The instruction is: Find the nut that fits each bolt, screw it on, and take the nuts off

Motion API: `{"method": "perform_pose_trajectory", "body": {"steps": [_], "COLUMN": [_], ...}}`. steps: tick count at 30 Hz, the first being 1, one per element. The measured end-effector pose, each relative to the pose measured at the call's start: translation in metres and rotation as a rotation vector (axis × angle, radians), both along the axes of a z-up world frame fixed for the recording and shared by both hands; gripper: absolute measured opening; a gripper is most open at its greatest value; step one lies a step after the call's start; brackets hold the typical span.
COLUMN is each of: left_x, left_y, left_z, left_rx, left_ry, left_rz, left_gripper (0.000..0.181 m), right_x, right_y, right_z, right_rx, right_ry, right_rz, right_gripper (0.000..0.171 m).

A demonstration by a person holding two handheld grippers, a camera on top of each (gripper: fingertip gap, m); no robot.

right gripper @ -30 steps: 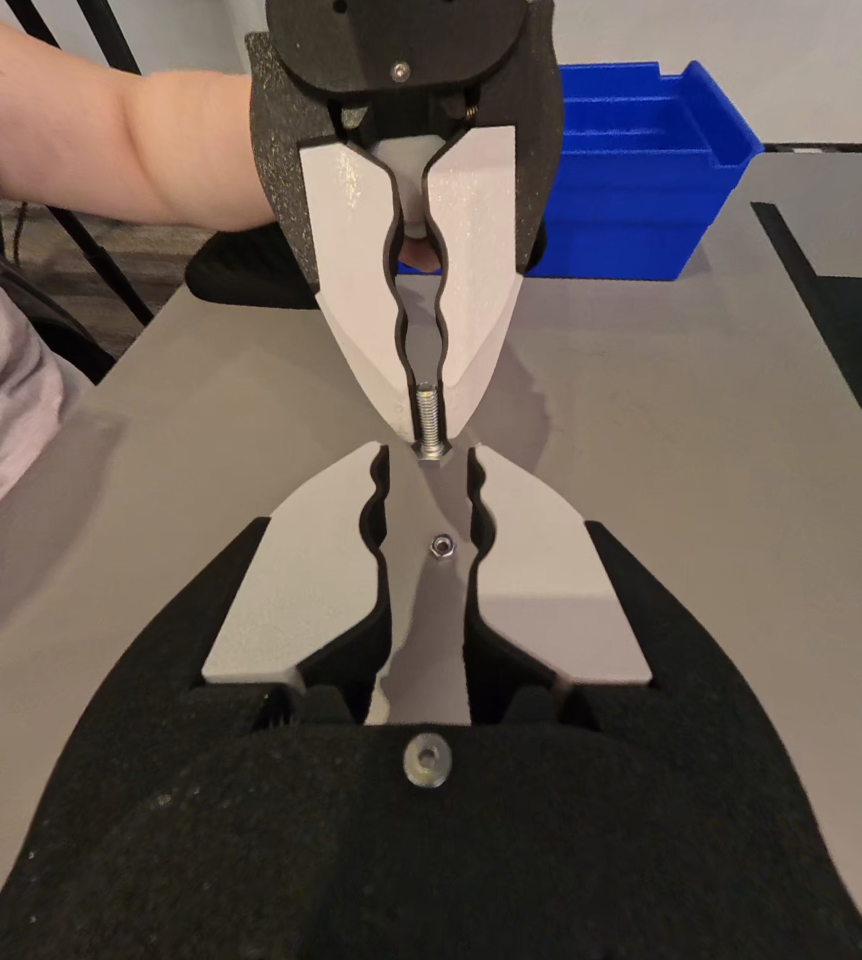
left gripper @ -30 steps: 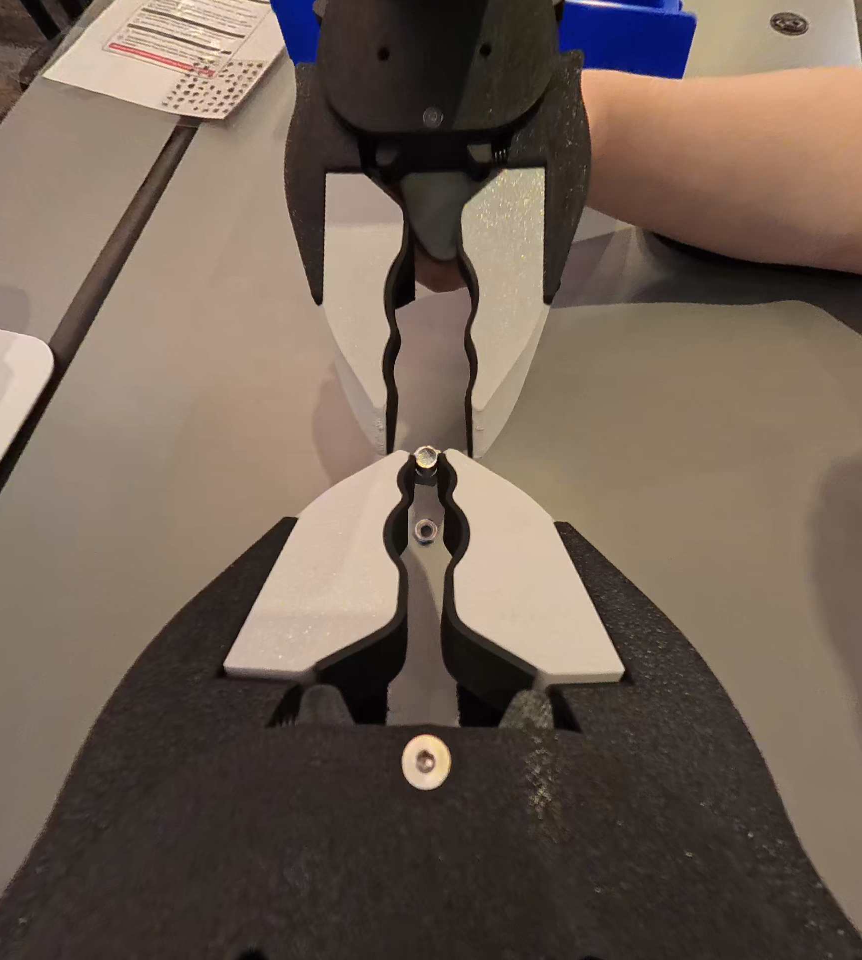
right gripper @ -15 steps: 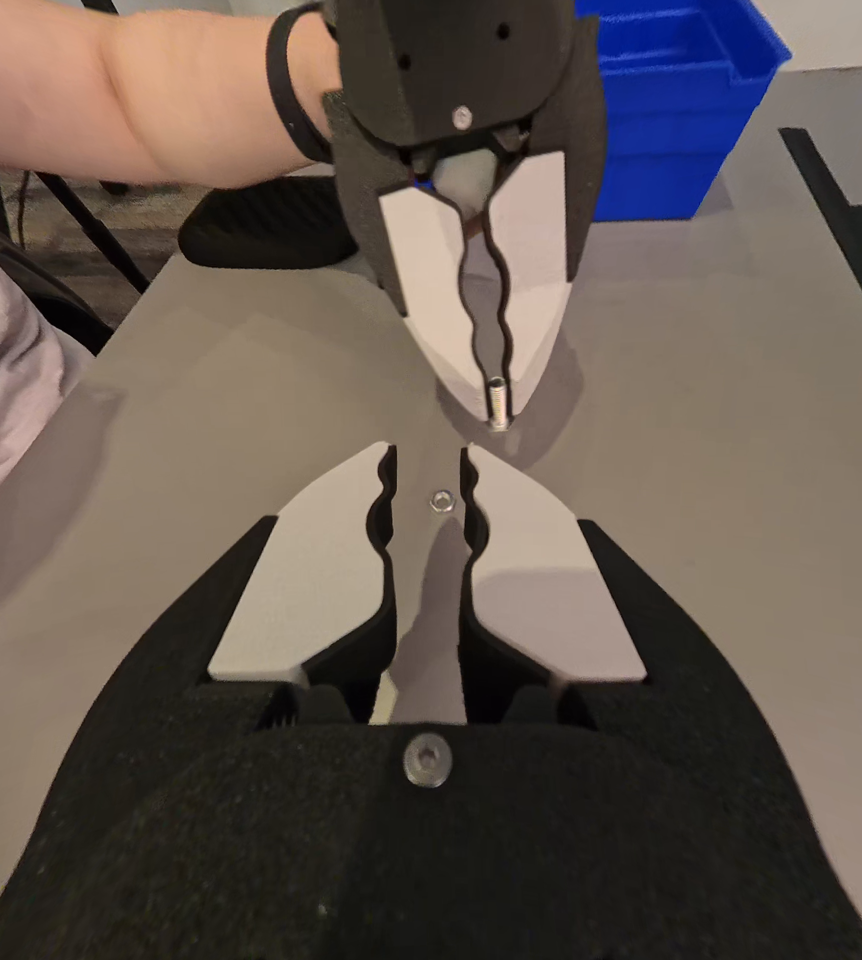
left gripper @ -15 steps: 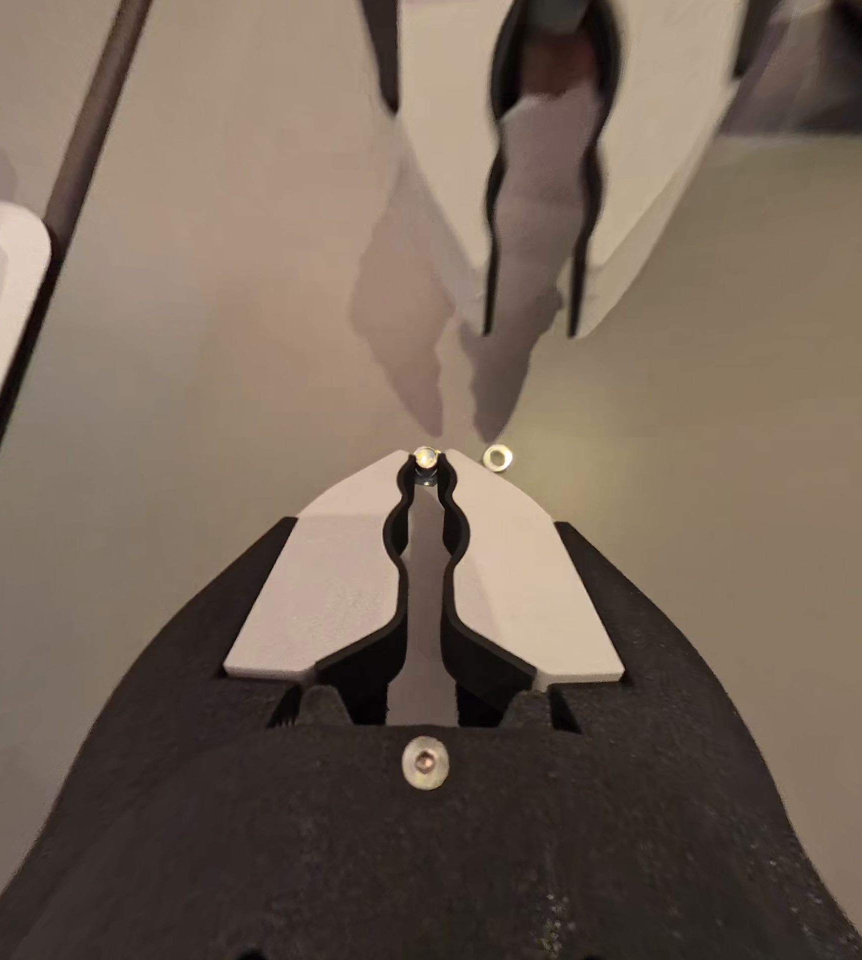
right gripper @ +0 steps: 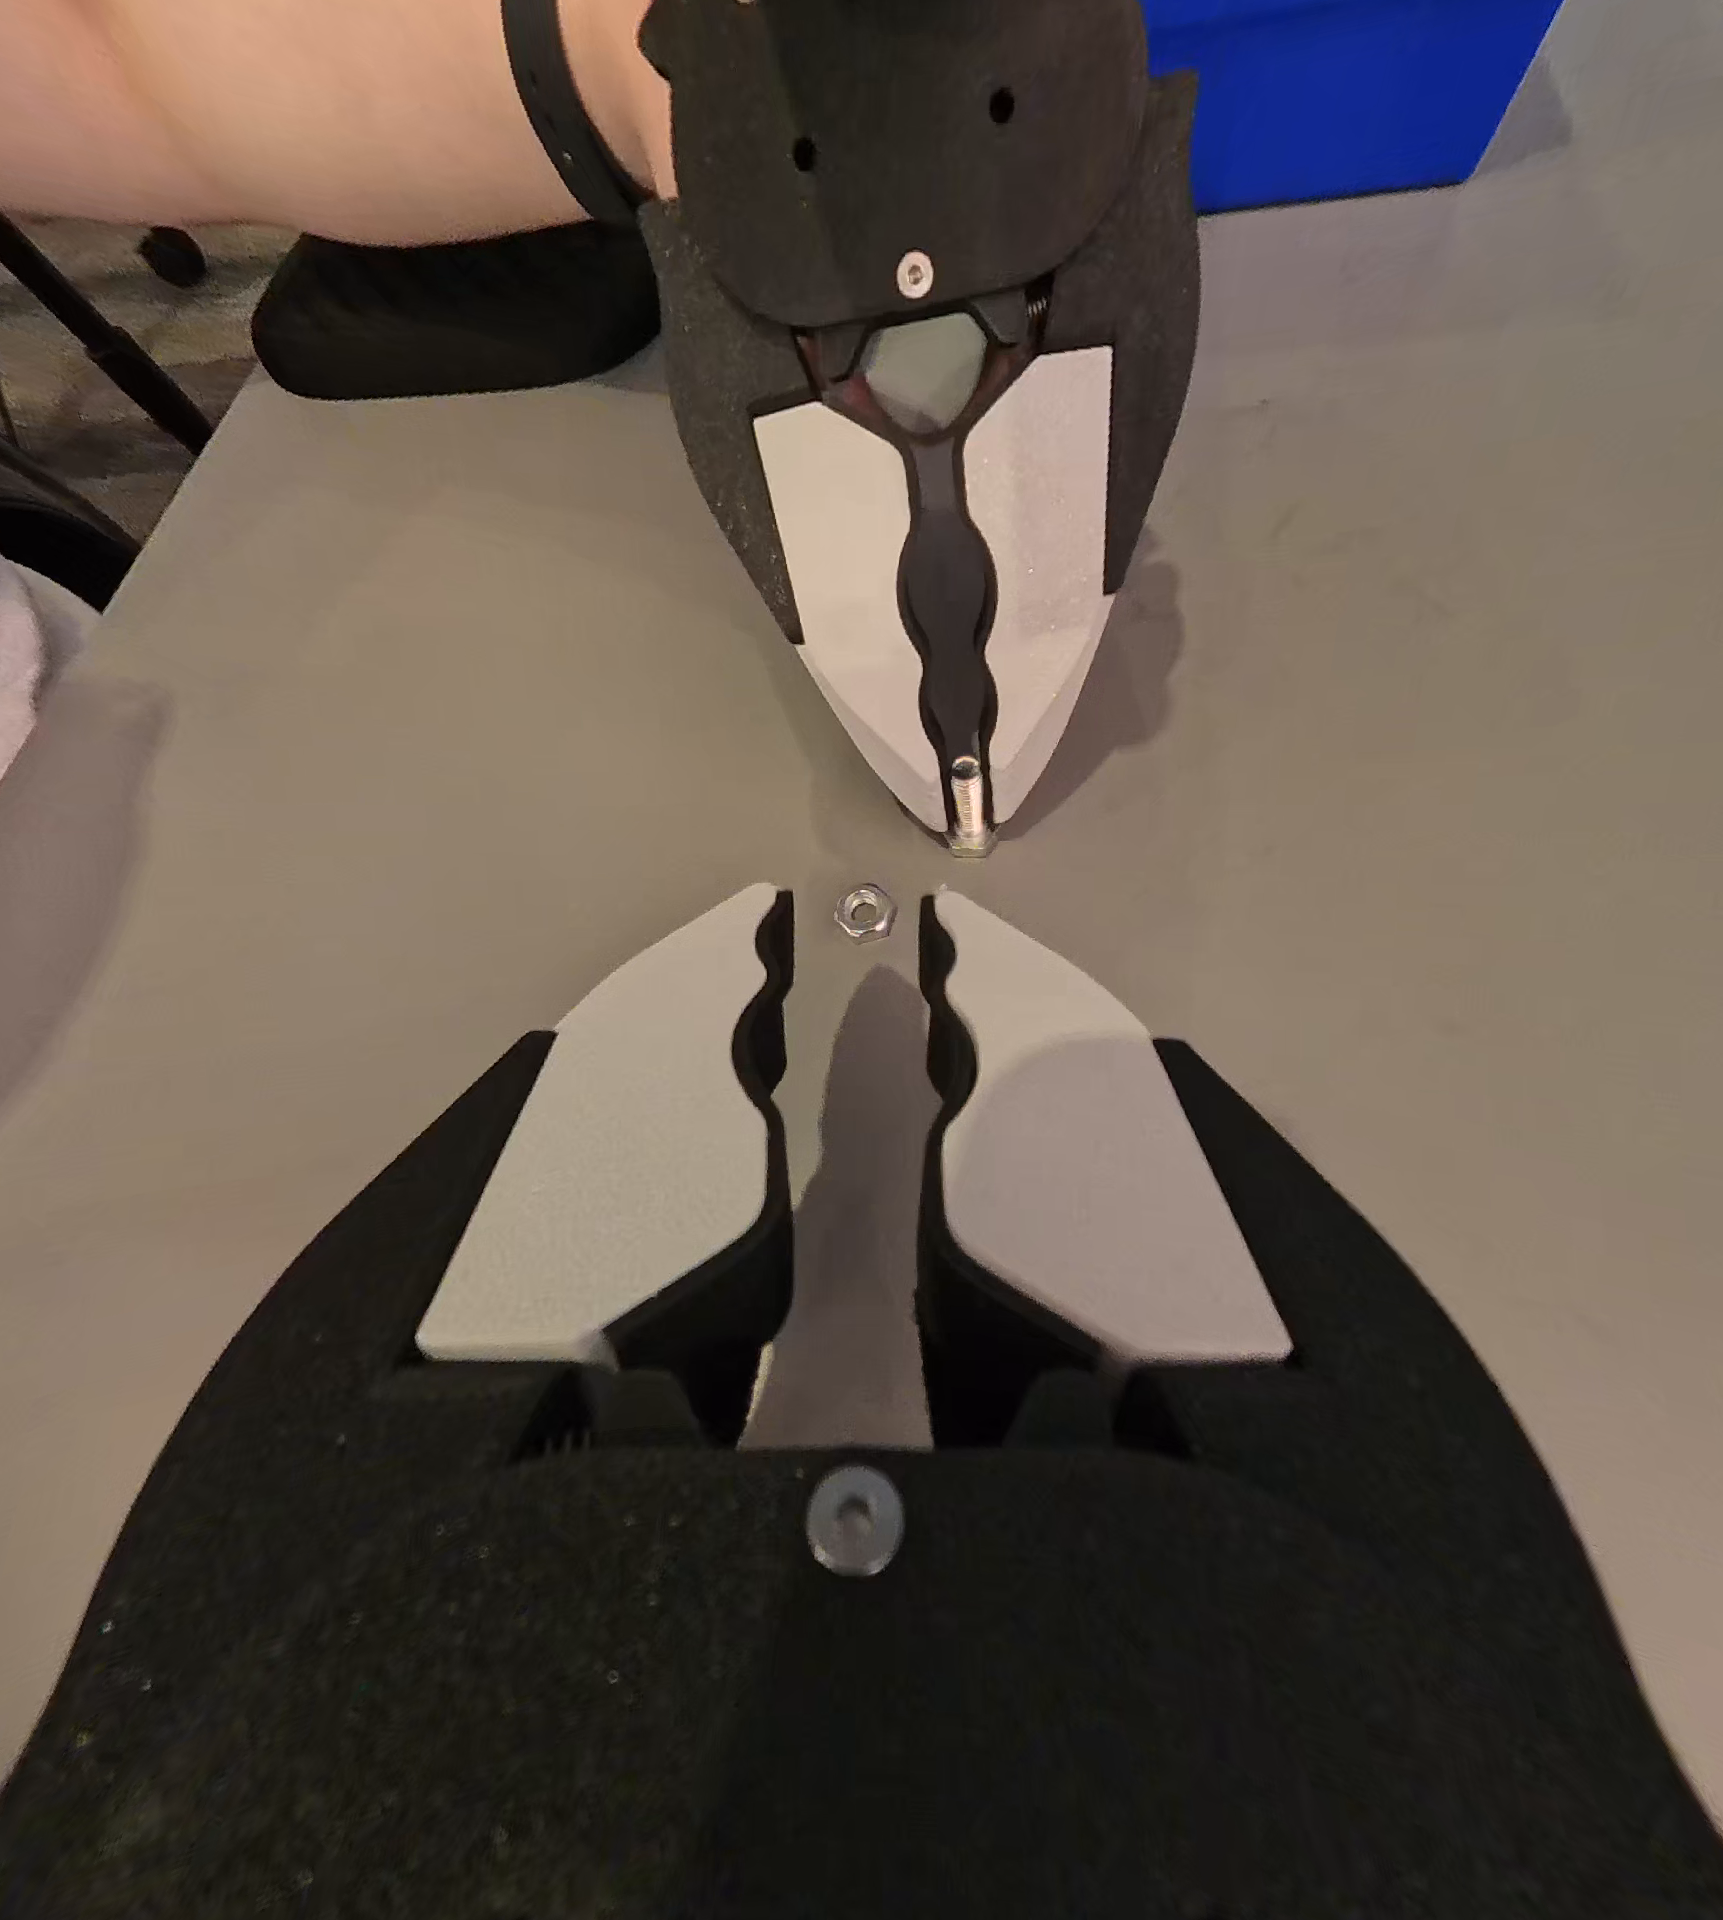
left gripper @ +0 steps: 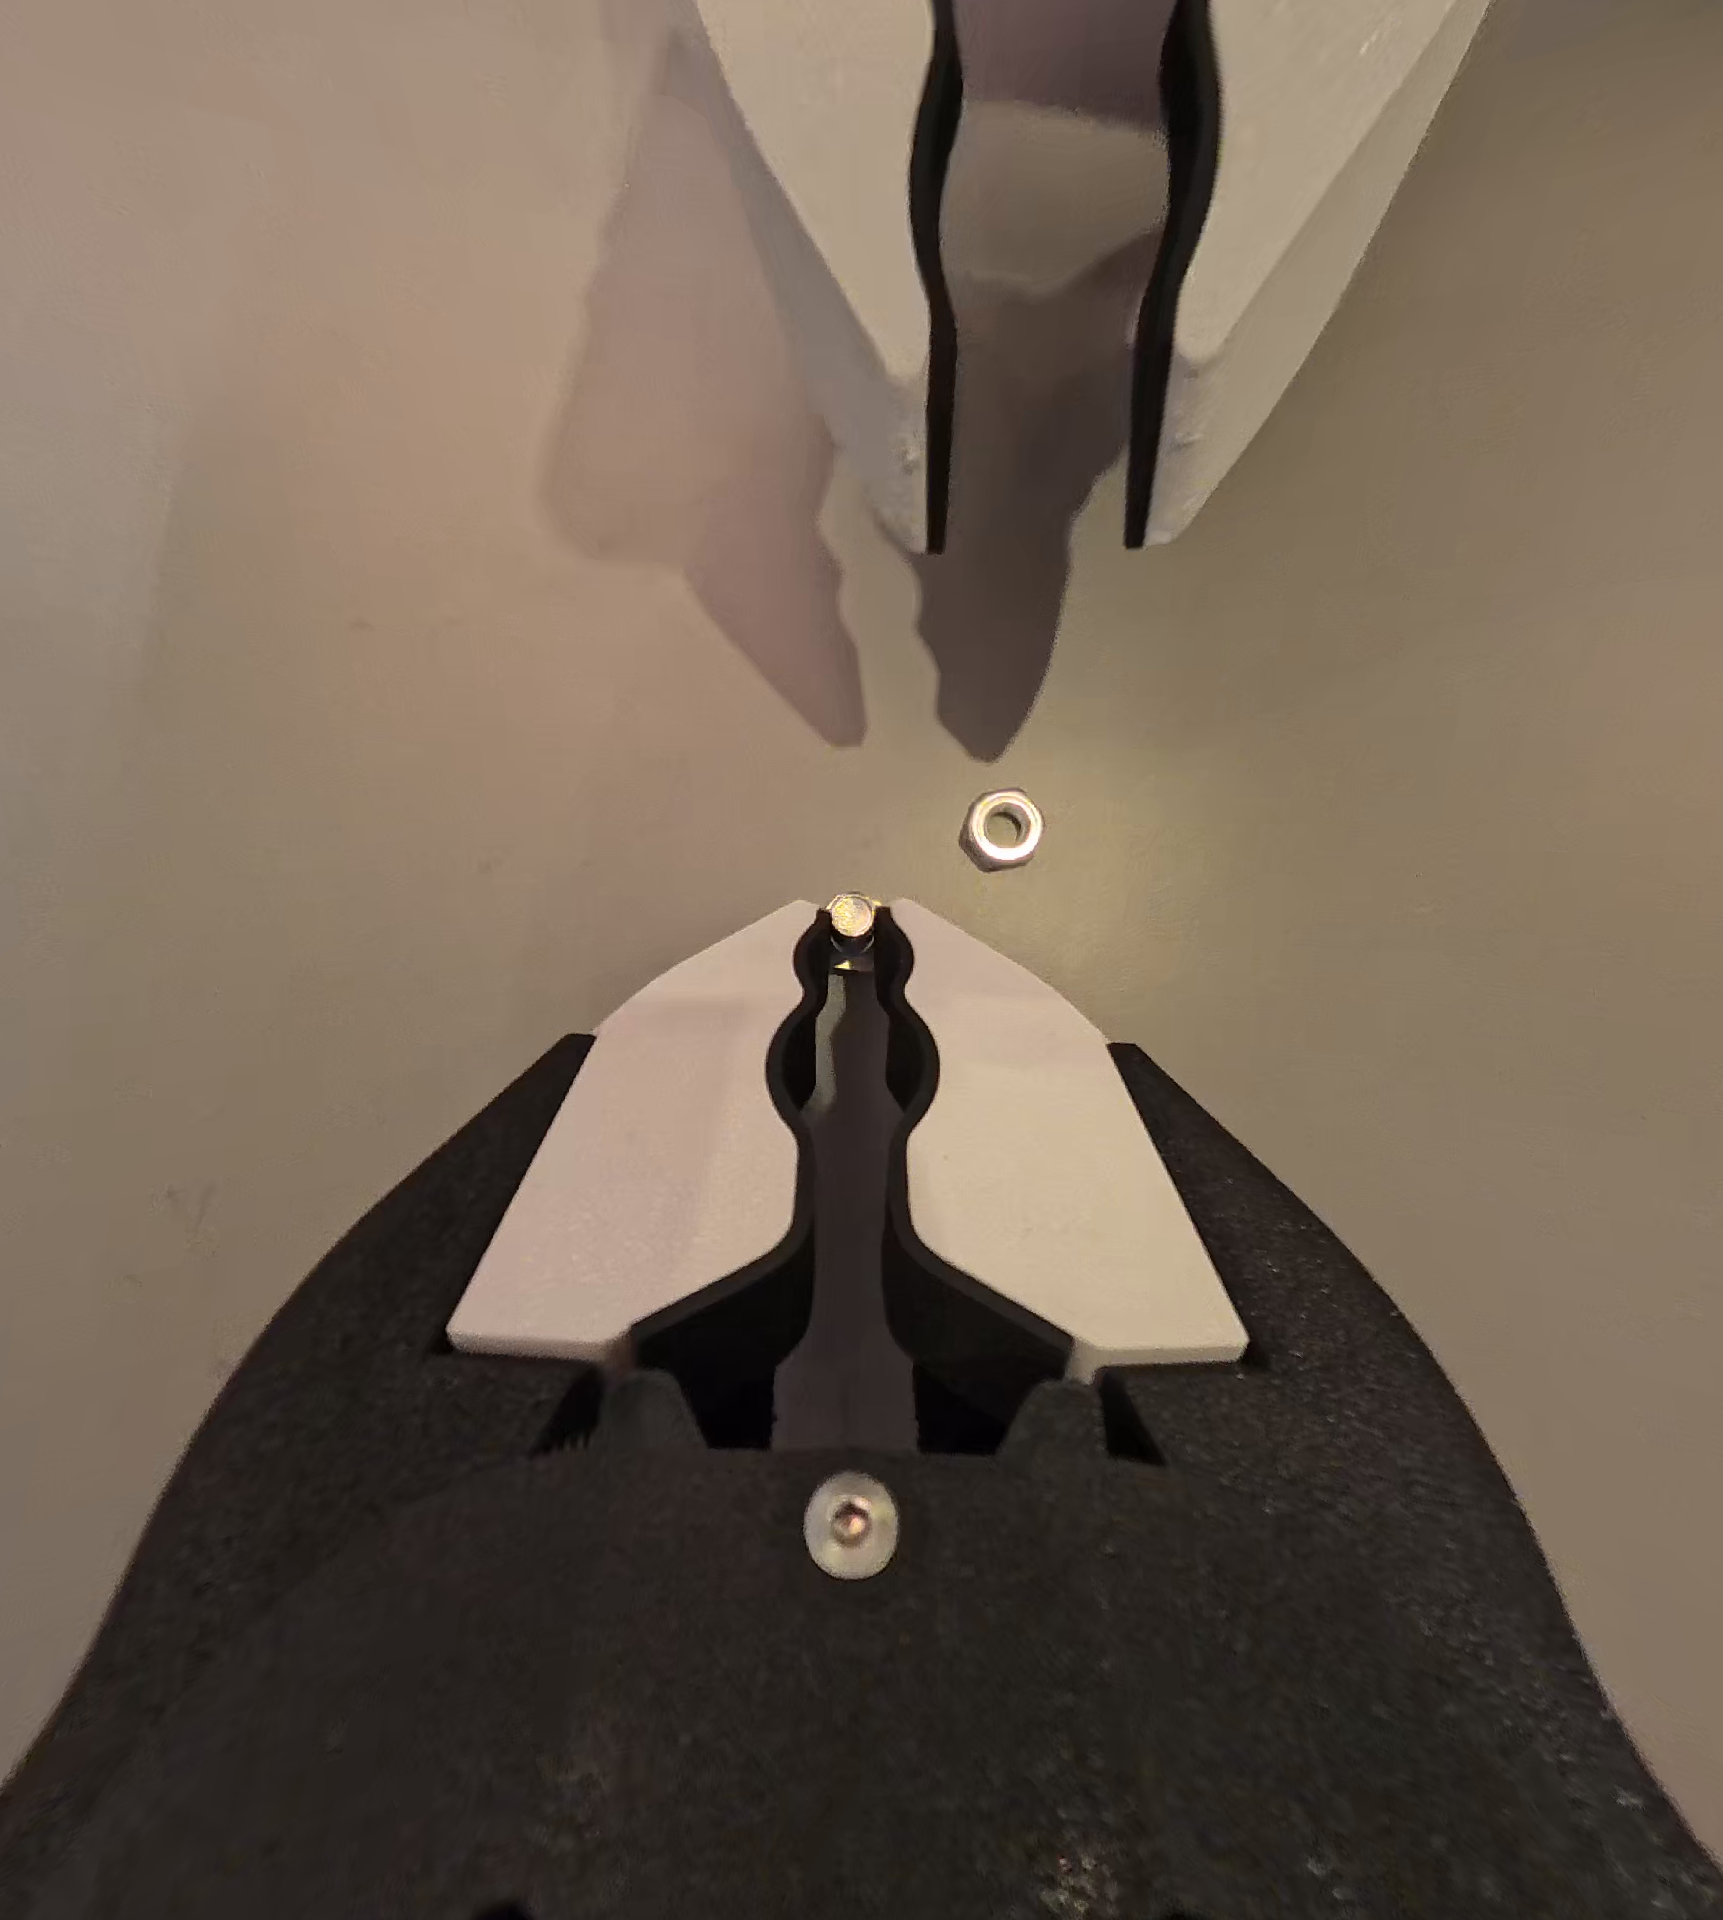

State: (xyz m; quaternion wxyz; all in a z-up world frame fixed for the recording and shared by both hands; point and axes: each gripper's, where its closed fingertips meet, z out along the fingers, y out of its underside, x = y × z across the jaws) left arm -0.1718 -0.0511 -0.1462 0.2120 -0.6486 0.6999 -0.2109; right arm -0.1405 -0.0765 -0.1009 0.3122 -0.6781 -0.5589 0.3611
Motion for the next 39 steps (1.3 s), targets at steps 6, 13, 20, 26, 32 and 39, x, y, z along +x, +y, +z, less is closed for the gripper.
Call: {"method": "perform_pose_trajectory", "body": {"steps": [6, 13, 20, 26, 32, 39], "left_x": [0.0, -0.012, -0.029, -0.021, -0.014, -0.014], "left_y": [0.003, 0.014, 0.008, 0.003, -0.001, -0.013], "left_z": [0.0, 0.041, 0.081, 0.087, 0.09, 0.081], "left_rx": [0.03, 0.048, -0.069, -0.062, -0.009, -0.049], "left_ry": [-0.021, -0.19, -0.419, -0.466, -0.528, -0.574], "left_rz": [0.015, 0.089, 0.112, 0.116, 0.095, 0.065], "left_gripper": [0.02, 0.027, 0.033, 0.036, 0.034, 0.039], "right_x": [-0.011, -0.028, -0.042, -0.044, -0.04, -0.029], "right_y": [0.002, 0.018, 0.027, 0.027, 0.029, 0.023], "right_z": [-0.012, -0.013, -0.029, -0.035, -0.032, 0.032], "right_rx": [0.022, 0.068, 0.099, 0.08, 0.101, 0.017], "right_ry": [-0.031, 0.02, -0.067, -0.079, -0.097, 0.154], "right_rz": [-0.005, -0.088, -0.138, -0.135, -0.138, -0.162], "right_gripper": [0.022, 0.022, 0.021, 0.009, 0.007, 0.007]}}
